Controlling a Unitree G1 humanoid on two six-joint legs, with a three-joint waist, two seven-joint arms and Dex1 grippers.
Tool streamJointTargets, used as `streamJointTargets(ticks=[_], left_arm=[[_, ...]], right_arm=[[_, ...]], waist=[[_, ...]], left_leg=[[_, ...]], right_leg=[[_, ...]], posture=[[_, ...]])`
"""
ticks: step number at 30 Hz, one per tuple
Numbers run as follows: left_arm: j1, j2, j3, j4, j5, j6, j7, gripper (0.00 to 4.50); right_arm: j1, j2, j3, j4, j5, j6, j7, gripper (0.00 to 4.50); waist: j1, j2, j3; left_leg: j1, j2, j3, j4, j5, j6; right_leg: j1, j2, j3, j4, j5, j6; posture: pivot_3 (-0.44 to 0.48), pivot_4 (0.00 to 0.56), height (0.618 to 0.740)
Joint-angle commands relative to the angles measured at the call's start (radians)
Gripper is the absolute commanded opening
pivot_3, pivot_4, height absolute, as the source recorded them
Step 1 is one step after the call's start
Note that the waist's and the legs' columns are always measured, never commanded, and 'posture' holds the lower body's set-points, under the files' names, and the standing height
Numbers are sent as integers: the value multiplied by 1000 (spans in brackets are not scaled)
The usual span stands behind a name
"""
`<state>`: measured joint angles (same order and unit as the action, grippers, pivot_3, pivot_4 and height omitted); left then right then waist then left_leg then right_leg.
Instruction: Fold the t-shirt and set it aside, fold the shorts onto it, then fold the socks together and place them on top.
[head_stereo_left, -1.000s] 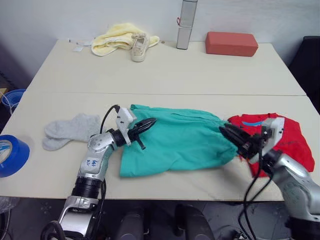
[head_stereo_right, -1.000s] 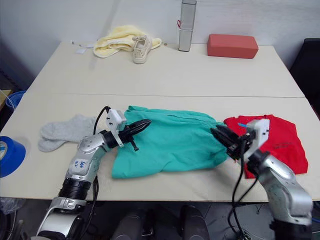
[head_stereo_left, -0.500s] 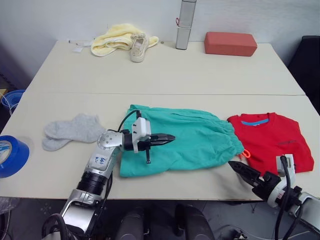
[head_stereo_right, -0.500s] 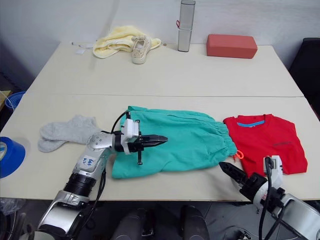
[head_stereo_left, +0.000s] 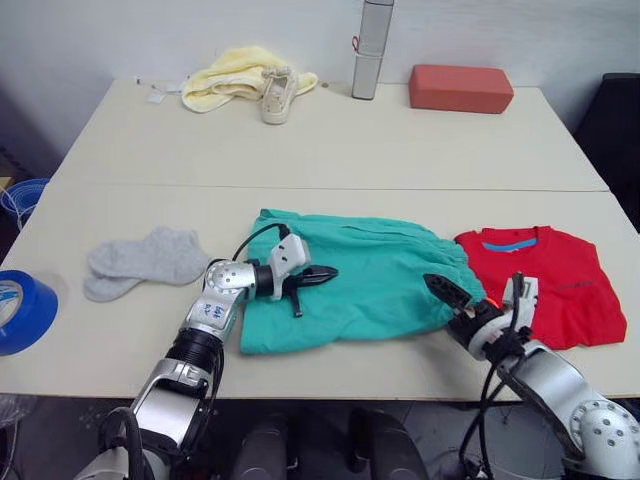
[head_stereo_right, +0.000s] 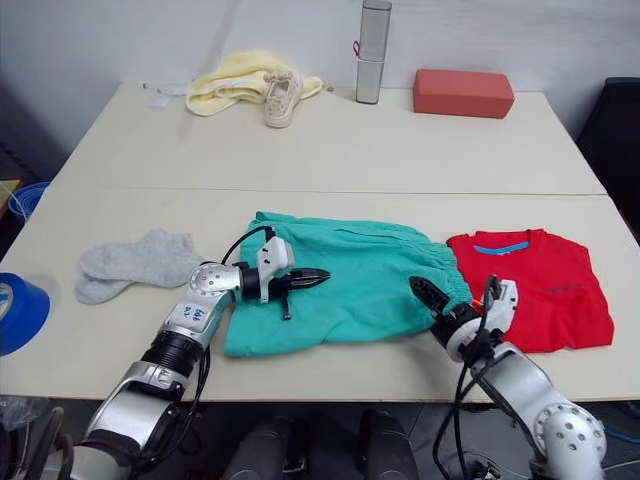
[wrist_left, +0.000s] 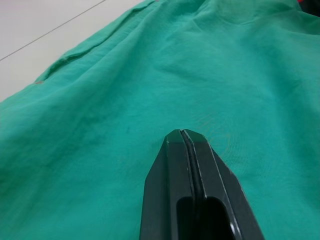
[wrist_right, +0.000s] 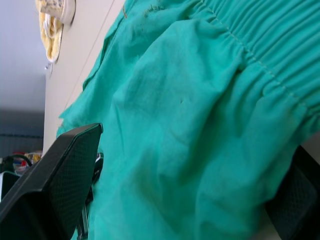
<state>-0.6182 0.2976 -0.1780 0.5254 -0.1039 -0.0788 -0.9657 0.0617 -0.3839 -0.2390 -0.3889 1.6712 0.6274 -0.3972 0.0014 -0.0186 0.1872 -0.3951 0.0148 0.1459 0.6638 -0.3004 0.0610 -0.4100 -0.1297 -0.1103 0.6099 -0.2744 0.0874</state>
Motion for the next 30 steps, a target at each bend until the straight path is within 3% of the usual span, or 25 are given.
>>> streamJointTargets(ticks=[1, 6, 8, 18, 20, 30], left_arm=[[6, 7, -13, 32, 18, -17, -19, 0], [1, -1, -6, 56, 23, -33, -12, 0], [0, -2, -4, 68, 21, -43, -18, 0], [7, 24, 25, 72, 12, -63, -14, 0], [20, 35, 44, 46, -5, -48, -9, 0], [126, 83, 104, -203, -54, 168, 70, 0]], right_arm=[[-25, 41, 29, 62, -70, -9, -1, 4456], [-92, 125, 60, 142, -160, -17, 51, 4456], [-119, 150, 72, 183, -205, -10, 90, 4066], [-166, 121, 62, 162, -464, -31, 279, 538], [-166, 109, 72, 138, -507, -31, 315, 25], [-242, -20, 154, 51, -1003, -246, 514, 25]], waist=[[-3, -1, -1], [-6, -1, -7], [-7, 0, -10], [-8, 6, -13], [-8, 6, -13], [-6, 11, -10]], left_leg=[[1, 0, 0, 0, -1, 2], [3, 0, 0, -1, -2, 2], [3, 0, 0, -1, -3, 0], [3, 0, 0, -2, -5, -3], [3, 0, 0, -2, -5, -3], [-7, 0, 0, -1, 1, -4]], right_leg=[[0, 0, 0, 0, 0, 0], [1, -1, 1, 0, 0, -1], [2, -1, 1, 0, 0, -1], [1, -1, 1, 0, 0, -1], [1, -1, 1, 0, 0, -1], [-8, -1, 0, 0, 0, -1]], posture=[[0, 150, 740], [0, 150, 740], [0, 150, 740], [0, 150, 740], [0, 150, 740], [0, 150, 740]])
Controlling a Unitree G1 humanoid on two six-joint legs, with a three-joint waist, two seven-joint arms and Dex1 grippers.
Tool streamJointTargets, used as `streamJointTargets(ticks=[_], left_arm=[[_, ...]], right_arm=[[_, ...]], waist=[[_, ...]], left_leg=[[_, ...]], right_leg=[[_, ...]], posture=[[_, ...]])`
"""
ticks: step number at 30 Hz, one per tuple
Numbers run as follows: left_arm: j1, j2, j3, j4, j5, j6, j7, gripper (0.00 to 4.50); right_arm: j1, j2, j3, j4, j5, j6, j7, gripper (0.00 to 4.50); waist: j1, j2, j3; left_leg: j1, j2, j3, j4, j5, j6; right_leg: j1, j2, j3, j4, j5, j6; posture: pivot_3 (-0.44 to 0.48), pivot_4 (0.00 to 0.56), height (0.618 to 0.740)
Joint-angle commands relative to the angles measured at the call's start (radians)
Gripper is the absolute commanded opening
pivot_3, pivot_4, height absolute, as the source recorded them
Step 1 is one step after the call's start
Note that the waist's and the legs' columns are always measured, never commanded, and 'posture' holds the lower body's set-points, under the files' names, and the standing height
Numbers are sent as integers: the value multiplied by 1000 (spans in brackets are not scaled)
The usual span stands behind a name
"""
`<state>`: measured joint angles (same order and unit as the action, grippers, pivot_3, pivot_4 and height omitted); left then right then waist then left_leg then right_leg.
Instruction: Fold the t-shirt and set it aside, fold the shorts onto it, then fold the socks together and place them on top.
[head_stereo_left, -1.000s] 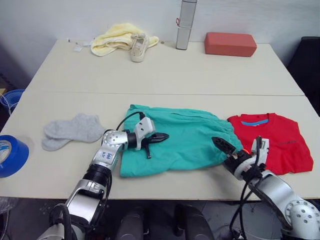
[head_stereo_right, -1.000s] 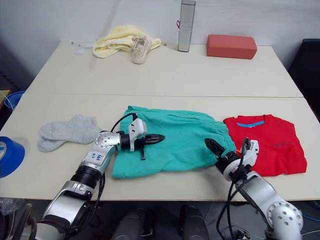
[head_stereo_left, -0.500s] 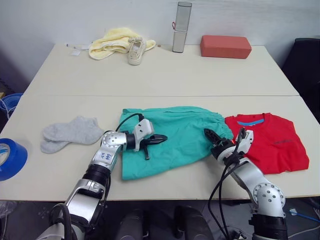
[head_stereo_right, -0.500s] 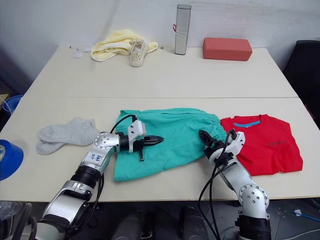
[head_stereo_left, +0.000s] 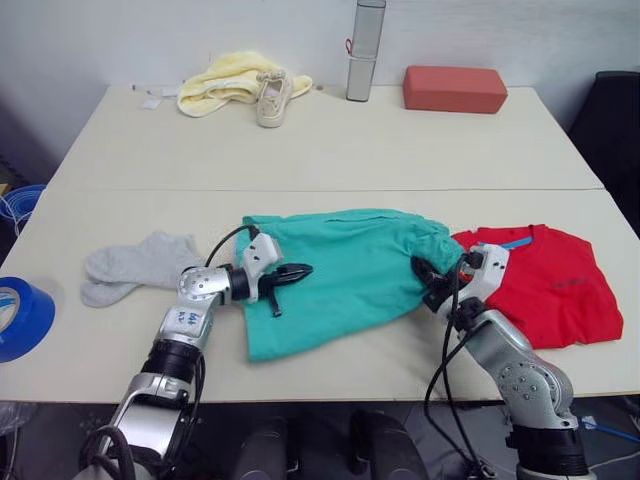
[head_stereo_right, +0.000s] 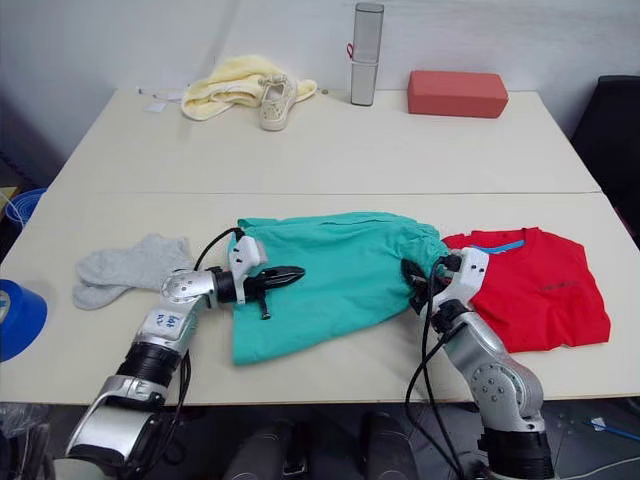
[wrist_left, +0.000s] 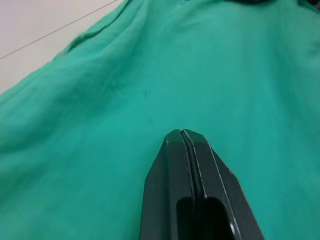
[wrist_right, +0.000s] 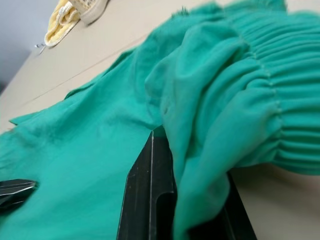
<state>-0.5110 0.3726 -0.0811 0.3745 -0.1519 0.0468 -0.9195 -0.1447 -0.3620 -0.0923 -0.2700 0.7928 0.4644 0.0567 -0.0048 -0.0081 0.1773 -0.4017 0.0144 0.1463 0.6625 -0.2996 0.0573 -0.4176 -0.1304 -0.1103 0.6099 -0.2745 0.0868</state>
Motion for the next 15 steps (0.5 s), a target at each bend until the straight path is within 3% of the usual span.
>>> streamJointTargets(ticks=[1, 5, 10, 15], left_arm=[[23, 7, 4, -58, 0, 51, 34, 0], [29, 2, -5, -70, 14, 86, 69, 0], [41, -3, -6, -94, 8, 124, 94, 0], [77, 8, 3, -128, -3, 154, 102, 0]], right_arm=[[-53, -73, 37, -83, -190, -113, 97, 25], [-120, -158, 137, -115, -368, -180, 219, 25], [-246, -264, 359, -117, -600, -324, 479, 25], [-370, -215, 530, -9, -751, -410, 622, 25]], waist=[[1, 0, 0], [2, 0, 0], [2, 0, 0], [0, 0, 0]], left_leg=[[0, 0, 0, 0, 0, 0], [-1, 0, 0, 0, 0, 0], [0, 0, 0, 0, 1, -1], [0, 0, 0, 1, 1, 0]], right_leg=[[0, 0, 0, 0, 0, 0], [-1, 0, -1, 0, 0, 0], [-1, 1, -1, 1, 0, 0], [0, 1, -2, 1, 0, 0]], posture=[[0, 150, 740], [0, 150, 740], [0, 150, 740], [0, 150, 740]])
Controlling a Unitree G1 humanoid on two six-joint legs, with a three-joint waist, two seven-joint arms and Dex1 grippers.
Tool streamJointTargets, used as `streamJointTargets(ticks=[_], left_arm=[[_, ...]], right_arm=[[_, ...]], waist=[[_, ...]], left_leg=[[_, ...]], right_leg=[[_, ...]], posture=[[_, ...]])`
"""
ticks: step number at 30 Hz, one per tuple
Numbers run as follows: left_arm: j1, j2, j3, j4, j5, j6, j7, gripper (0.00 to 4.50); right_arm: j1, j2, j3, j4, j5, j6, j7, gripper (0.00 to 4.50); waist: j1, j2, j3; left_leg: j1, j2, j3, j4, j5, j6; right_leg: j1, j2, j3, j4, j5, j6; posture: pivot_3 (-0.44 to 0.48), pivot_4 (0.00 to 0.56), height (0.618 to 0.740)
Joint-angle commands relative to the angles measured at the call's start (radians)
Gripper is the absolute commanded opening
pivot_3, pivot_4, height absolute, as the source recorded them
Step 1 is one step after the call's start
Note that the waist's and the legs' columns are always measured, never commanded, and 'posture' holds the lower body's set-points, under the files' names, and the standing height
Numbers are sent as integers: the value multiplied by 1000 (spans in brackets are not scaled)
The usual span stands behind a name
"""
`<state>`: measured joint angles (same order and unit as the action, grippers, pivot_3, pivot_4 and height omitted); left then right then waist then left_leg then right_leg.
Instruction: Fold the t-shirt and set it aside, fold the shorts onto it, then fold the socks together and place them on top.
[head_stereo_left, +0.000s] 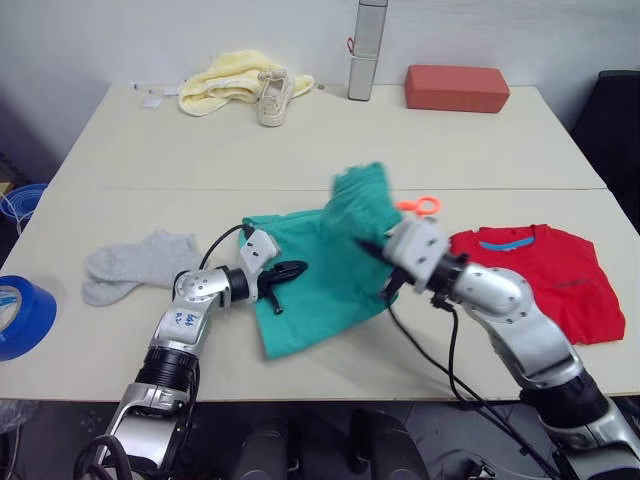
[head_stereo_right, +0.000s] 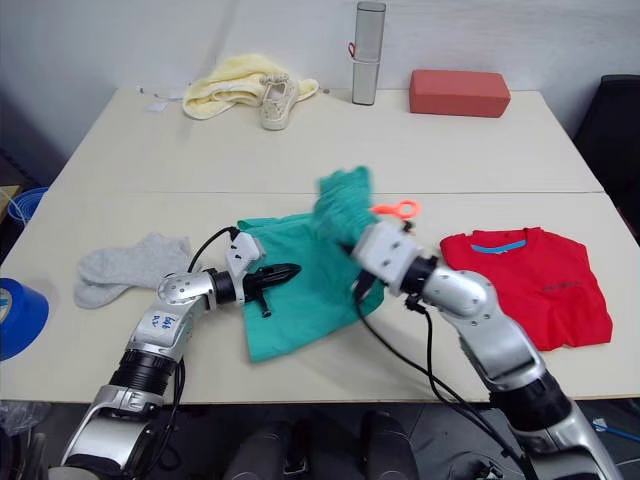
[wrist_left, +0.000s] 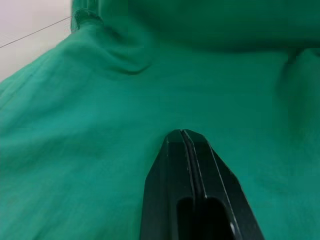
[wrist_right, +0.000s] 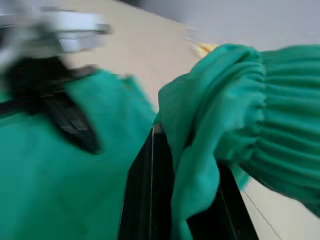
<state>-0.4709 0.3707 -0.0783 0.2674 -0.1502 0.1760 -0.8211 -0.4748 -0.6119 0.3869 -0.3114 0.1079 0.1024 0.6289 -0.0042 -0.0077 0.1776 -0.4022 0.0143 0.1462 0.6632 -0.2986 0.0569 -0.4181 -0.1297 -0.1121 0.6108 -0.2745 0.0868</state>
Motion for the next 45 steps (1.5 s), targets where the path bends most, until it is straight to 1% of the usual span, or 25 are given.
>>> streamJointTargets(ticks=[1, 3, 6, 9, 12, 14, 15, 16, 17, 18, 20, 23, 25, 27, 29, 32, 33, 34, 35, 36, 37, 38, 41, 43, 45], left_arm=[[48, 13, 5, -31, -8, 32, 8, 0], [70, 24, 22, -57, -20, 50, 9, 0], [110, 50, 57, -108, -58, 68, -11, 0], [152, 91, 86, -167, -109, 90, -53, 0], [192, 148, 118, -222, -157, 133, -97, 0], [212, 189, 151, -255, -200, 173, -120, 0], [219, 214, 171, -267, -220, 192, -133, 0], [226, 243, 185, -277, -241, 214, -159, 0], [231, 276, 200, -283, -257, 229, -186, 0], [234, 308, 219, -285, -282, 245, -215, 0], [233, 351, 252, -286, -331, 281, -257, 0], [219, 411, 282, -306, -395, 356, -308, 0], [208, 451, 297, -322, -423, 413, -321, 0], [199, 477, 321, -331, -443, 429, -326, 0], [176, 469, 349, -333, -465, 411, -312, 0], [118, 401, 382, -351, -518, 404, -260, 0], [101, 374, 377, -368, -534, 406, -245, 0], [85, 345, 357, -385, -533, 393, -233, 0], [69, 309, 325, -404, -524, 380, -218, 0], [58, 280, 288, -413, -495, 353, -208, 0], [51, 256, 249, -413, -461, 327, -200, 0], [48, 243, 218, -409, -433, 306, -197, 0], [48, 214, 137, -352, -321, 209, -174, 0], [50, 200, 114, -313, -275, 163, -154, 0], [67, 209, 96, -285, -233, 120, -156, 0]], right_arm=[[-54, 61, 73, 49, -79, -43, 60, 25], [-70, 100, 109, 79, -101, -38, 93, 25], [-67, 135, 137, 118, -125, 29, 128, 25], [-49, 170, 108, 134, -86, 81, 150, 25], [-45, 170, 89, 139, -75, 73, 187, 692], [-47, 171, 80, 141, -62, 47, 217, 1302], [-48, 173, 74, 140, -46, 35, 237, 1748], [-48, 179, 65, 141, -26, 18, 254, 2051], [-47, 182, 55, 139, 7, 5, 285, 2317], [-41, 183, 45, 130, 57, -4, 333, 2738], [-20, 179, 13, 101, 163, 10, 412, 3380], [27, 142, -75, 48, 318, 81, 485, 3380], [56, 111, -148, 33, 392, 138, 486, 3380], [84, 72, -219, 25, 451, 209, 470, 3380], [97, 44, -276, 33, 490, 309, 414, 3380], [96, 41, -342, 65, 570, 485, 327, 3380], [89, 44, -366, 80, 621, 576, 292, 3380], [80, 51, -374, 101, 624, 600, 278, 3380], [66, 36, -359, 123, 624, 658, 277, 3739], [51, 26, -341, 146, 612, 701, 270, 3944], [30, 20, -327, 171, 613, 767, 259, 4286], [12, 16, -318, 189, 621, 822, 256, 4481], [-61, 50, -330, 275, 652, 960, 226, 4481], [-106, 74, -337, 331, 654, 1016, 203, 4481], [-150, 104, -346, 387, 642, 1042, 179, 4481]], waist=[[0, 0, 0], [-2, 0, 0], [-6, 0, 0], [-15, 0, 0], [-23, 0, 0], [-24, 0, 0], [-24, 0, 0], [-24, -1, 1], [-25, -1, 1], [-25, -1, 1], [-25, 0, 1], [-21, -1, 2], [-20, -1, 2], [-20, -1, 2], [-21, -1, 2], [-21, -1, 2], [-21, -1, 2], [-21, -1, 2], [-21, -1, 2], [-21, -1, 2], [-22, -1, 2], [-22, -1, 2], [-25, -1, 2], [-26, -1, 2], [-24, -1, 2]], left_leg=[[0, 0, 0, 0, 0, 0], [0, 0, 0, 0, 0, 0], [0, 0, 0, 1, 0, 0], [0, 0, 0, 1, 0, -1], [0, 0, -1, 0, 0, -2], [0, 0, -2, 0, -3, -7], [0, 0, -2, 0, -4, -8], [0, 0, -2, 0, -4, -8], [0, 0, -2, 0, -4, -8], [0, 0, -2, 0, -4, -8], [0, 0, -2, -1, -4, -8], [0, 0, -2, -1, -4, -8], [-1, 0, -2, -1, -4, -8], [-1, 0, -3, -1, -4, -8], [-1, 0, -3, -1, -5, -8], [-1, 0, -3, -1, -4, -9], [0, 0, -3, -1, -4, -10], [-1, 0, -3, -2, -4, -10], [-1, 0, -3, -2, -4, -10], [-1, 0, -3, -2, -4, -9], [-1, 0, -2, -2, -4, -9], [-1, 0, -2, -2, -4, -9], [-1, 0, -1, -1, -1, -3], [-1, 0, 0, -1, 0, -3], [-2, 0, 0, -1, 0, -3]], right_leg=[[0, 0, 0, 0, 0, 0], [0, 0, 0, 0, 0, 0], [0, 0, 0, 0, 0, 0], [0, 0, 0, 0, 0, 0], [0, -1, 0, 0, 0, -1], [0, -1, -1, 0, 0, -1], [0, -1, -1, 0, -1, -1], [0, -1, -1, 0, -1, -1], [0, 0, -1, 0, -1, -1], [0, 0, -1, 0, -1, -1], [0, 0, -1, 0, -1, -1], [0, -1, -1, -1, -1, -1], [0, -1, -2, -1, -1, -1], [1, -2, -2, -2, 0, -1], [1, -2, -1, -2, 0, -1], [-1, -2, -1, -1, -1, -2], [-1, -2, -1, 0, -1, -3], [-1, -2, -1, 0, -1, -3], [-1, -2, -1, 0, -1, -3], [-1, -2, -1, 0, -1, -2], [-1, -2, -1, 0, -1, -2], [-1, -2, -1, 0, -1, -2], [-1, -1, -1, 0, -1, -2], [-2, 0, 0, 1, -1, -2], [-3, 0, 0, 2, -1, -2]], posture=[[0, 150, 740], [0, 150, 740], [0, 150, 740], [0, 150, 740], [0, 150, 740], [0, 150, 740], [0, 150, 740], [0, 150, 740], [0, 150, 740], [0, 150, 740], [0, 150, 740], [0, 150, 740], [0, 150, 740], [0, 150, 740], [0, 150, 740], [0, 150, 740], [0, 150, 740], [0, 150, 740], [0, 150, 740], [0, 150, 740], [0, 150, 740], [0, 150, 740], [0, 150, 740], [0, 150, 740], [0, 150, 740]])
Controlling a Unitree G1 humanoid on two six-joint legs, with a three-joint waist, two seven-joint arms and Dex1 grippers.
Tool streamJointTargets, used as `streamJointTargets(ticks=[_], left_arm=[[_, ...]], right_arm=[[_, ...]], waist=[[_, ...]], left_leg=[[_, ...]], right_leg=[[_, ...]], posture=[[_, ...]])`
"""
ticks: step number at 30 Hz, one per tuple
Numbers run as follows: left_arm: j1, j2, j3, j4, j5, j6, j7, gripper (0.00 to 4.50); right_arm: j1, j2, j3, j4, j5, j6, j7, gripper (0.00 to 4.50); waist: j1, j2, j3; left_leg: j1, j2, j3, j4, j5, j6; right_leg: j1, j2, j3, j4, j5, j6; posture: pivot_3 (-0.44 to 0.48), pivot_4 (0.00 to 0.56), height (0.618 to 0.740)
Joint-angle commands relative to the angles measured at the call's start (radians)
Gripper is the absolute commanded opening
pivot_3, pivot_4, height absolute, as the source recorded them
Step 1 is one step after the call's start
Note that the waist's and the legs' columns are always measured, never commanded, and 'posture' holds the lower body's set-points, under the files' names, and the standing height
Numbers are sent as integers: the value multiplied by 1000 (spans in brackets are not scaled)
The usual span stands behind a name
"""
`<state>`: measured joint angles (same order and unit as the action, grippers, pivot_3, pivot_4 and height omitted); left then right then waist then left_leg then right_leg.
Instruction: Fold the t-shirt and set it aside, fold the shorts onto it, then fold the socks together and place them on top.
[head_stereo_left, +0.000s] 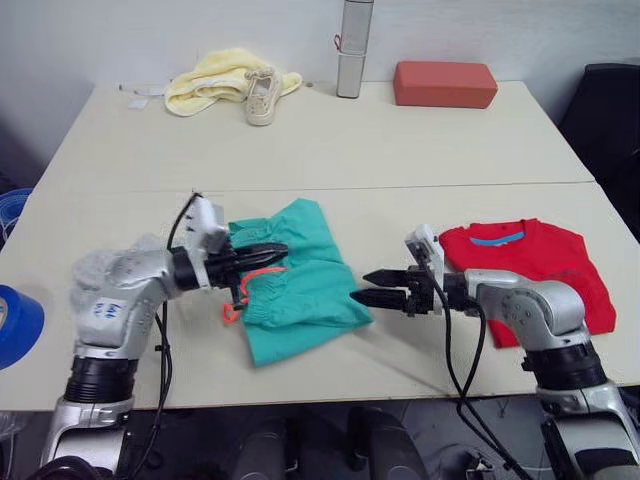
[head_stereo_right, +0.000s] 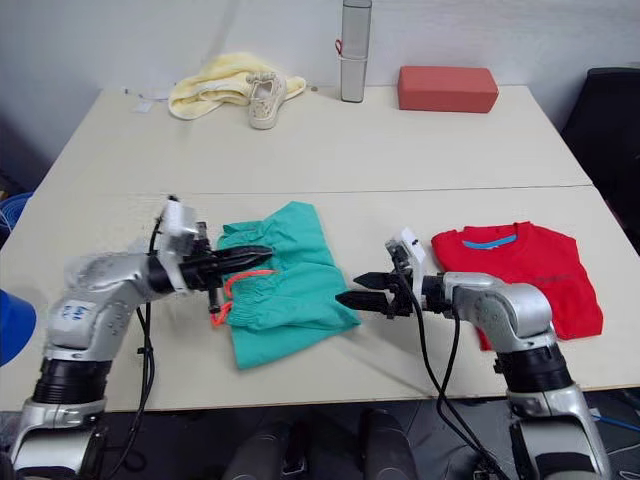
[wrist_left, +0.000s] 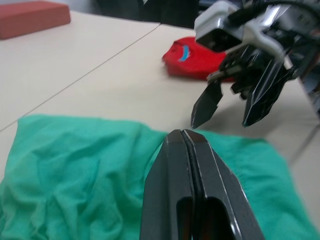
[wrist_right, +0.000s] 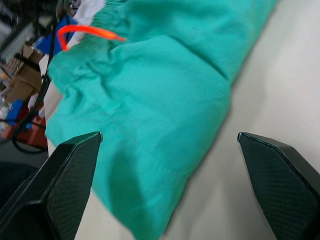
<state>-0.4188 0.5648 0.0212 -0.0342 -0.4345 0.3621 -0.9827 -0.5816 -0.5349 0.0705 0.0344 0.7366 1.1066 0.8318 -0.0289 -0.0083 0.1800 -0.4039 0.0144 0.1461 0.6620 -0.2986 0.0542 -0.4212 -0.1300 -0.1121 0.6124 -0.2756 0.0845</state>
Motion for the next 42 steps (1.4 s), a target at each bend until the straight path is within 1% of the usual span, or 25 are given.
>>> streamJointTargets(ticks=[1, 3, 4, 5, 7, 9, 10, 11, 13, 14, 17, 19, 22, 23, 24, 26, 28, 31, 34, 37, 40, 42], left_arm=[[26, 22, -10, 26, 67, -83, 0, 0], [48, 30, -11, 38, 87, -104, 0, 0], [63, 28, 0, 47, 90, -116, 9, 0], [77, 26, 13, 60, 97, -137, 20, 0], [97, 24, 33, 82, 113, -169, 49, 0], [107, 18, 49, 98, 112, -177, 70, 0], [112, 13, 60, 112, 106, -180, 78, 0], [118, 12, 64, 126, 104, -188, 78, 0], [126, 14, 64, 147, 108, -209, 66, 0], [128, 14, 64, 152, 108, -218, 61, 0], [125, 5, 68, 162, 84, -234, 35, 0], [117, -3, 69, 167, 63, -248, 5, 0], [95, -19, 72, 153, 27, -242, -20, 0], [88, -23, 73, 148, 17, -238, -26, 0], [76, -29, 71, 147, 12, -224, -20, 0], [54, -45, 22, 167, 56, -227, -11, 0], [43, -83, -27, 193, 107, -235, 23, 0], [41, -122, -35, 234, 156, -227, 107, 0], [58, -123, -44, 263, 208, -233, 159, 0], [76, -112, -31, 273, 229, -232, 197, 0], [77, -97, -27, 267, 223, -231, 190, 0], [76, -79, -31, 254, 206, -224, 151, 0]], right_arm=[[-63, 41, -34, 67, 5, 45, -36, 4481], [-89, 56, -32, 100, -8, 48, -43, 4481], [-95, 58, -21, 103, -27, 6, -28, 4481], [-95, 66, -14, 102, -60, -90, -7, 4481], [-81, 78, 3, 95, -153, -364, 65, 4481], [-62, 91, 6, 92, -194, -523, 133, 4481], [-53, 109, -3, 92, -195, -561, 141, 4481], [-46, 133, -14, 94, -196, -614, 150, 4312], [-35, 173, -23, 98, -203, -694, 160, 3864], [-32, 182, -19, 101, -211, -711, 164, 3514], [-23, 205, 49, 132, -309, -873, 212, 2469], [-31, 214, 116, 185, -405, -969, 221, 1737], [-34, 234, 174, 258, -503, -1073, 208, 579], [-34, 241, 184, 276, -520, -1093, 204, 241], [-28, 247, 199, 292, -538, -1129, 212, 12], [-6, 256, 228, 306, -568, -1160, 216, 12], [22, 252, 258, 310, -602, -1179, 225, 12], [54, 238, 266, 289, -614, -1198, 239, 12], [94, 210, 264, 237, -596, -1199, 268, 12], [155, 167, 253, 144, -544, -1181, 321, 12], [200, 130, 231, 66, -493, -1163, 362, 12], [219, 110, 210, 27, -463, -1147, 374, 12]], waist=[[0, 0, 0], [1, 0, 0], [1, 0, 0], [1, 0, 0], [1, 0, 0], [2, 0, 0], [3, 0, 0], [2, 0, 0], [1, 0, 0], [1, 0, 0], [0, 0, 0], [-1, 0, 0], [-2, 0, 0], [-2, 0, 0], [-1, 0, 0], [2, 0, 0], [3, 0, 0], [1, 0, 0], [0, 0, -1], [1, 0, -1], [1, 0, -1], [0, 0, -1]], left_leg=[[-1, 0, 0, 0, 0, 0], [-2, 0, 1, 0, 0, 0], [-2, 0, 1, 0, 0, 0], [-3, 0, 1, 0, 0, 0], [-3, 0, 1, 0, 0, 0], [-3, 0, 2, 0, 0, 0], [-3, 0, 2, 0, 0, 1], [-3, -1, 2, 0, 0, 1], [-3, -1, 2, 0, 0, 1], [-3, -1, 2, 0, 1, 1], [-3, -1, 3, 1, 1, 1], [-3, -1, 3, 1, 1, 1], [-2, -1, 3, 1, 1, 0], [-2, -1, 3, 1, 1, 0], [-2, -1, 3, 1, 1, 0], [-3, -1, 3, 2, 1, 0], [-3, -1, 3, 2, 1, 1], [-1, -2, 3, 2, 1, 1], [0, -1, 3, 2, 2, 1], [1, -1, 3, 2, 2, 0], [3, -1, 2, 2, 1, -2], [4, -1, 2, 2, -2, -6]], right_leg=[[-1, 0, 0, 0, 0, 0], [-2, 0, 1, 0, 0, 0], [-2, 0, 1, 0, 0, 0], [-3, 0, 1, 0, 0, 0], [-4, 0, 1, 0, 0, 0], [-4, 0, 1, 1, 0, 1], [-4, 0, 1, 1, 1, 1], [-3, 0, 1, 1, 1, 1], [-3, 0, 1, 5, 1, 1], [-3, 0, 1, 6, 1, 1], [-4, 0, 1, 7, 1, 1], [-4, 0, 1, 8, 1, 1], [-4, 0, 1, 8, 1, 1], [-4, 0, 1, 8, 1, 1], [-4, 0, 1, 8, 1, 1], [-4, 0, 1, 8, 1, 1], [-3, 0, 0, 8, 1, 1], [-2, -1, 0, 8, 1, 1], [-2, 0, 0, 9, 1, 1], [-1, 0, 0, 8, 0, 1], [0, -1, 0, 7, 0, 1], [0, -1, 0, 7, 0, 0]], posture=[[0, 150, 740], [0, 150, 740], [0, 150, 740], [0, 150, 740], [0, 150, 740], [0, 150, 740], [0, 150, 740], [0, 150, 740], [0, 150, 740], [0, 150, 740], [0, 150, 740], [0, 150, 740], [0, 150, 740], [0, 150, 740], [0, 150, 740], [0, 150, 740], [0, 150, 740], [0, 150, 740], [0, 150, 740], [0, 150, 740], [0, 150, 740], [0, 150, 740]])
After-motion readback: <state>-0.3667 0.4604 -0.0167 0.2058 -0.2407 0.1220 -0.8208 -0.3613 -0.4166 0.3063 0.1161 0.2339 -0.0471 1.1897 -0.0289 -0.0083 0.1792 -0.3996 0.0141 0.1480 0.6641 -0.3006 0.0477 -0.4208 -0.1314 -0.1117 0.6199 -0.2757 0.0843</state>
